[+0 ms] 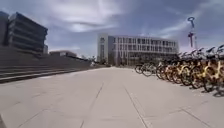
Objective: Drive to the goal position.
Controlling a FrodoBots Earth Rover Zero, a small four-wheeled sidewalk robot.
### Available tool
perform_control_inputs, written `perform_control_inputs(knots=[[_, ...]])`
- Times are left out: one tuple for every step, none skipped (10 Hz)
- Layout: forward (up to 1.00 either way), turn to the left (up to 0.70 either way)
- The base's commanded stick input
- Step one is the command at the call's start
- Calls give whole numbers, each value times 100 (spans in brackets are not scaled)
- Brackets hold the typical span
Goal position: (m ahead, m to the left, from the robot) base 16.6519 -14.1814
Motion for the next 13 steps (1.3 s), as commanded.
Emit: perform_control_inputs(knots=[[60, 0], [60, 0], [60, 0], [60, 0], [60, 0], [60, 0], [60, 0], [60, 0], [60, 9], [60, 10], [60, 12], [60, 0], [60, 0]])
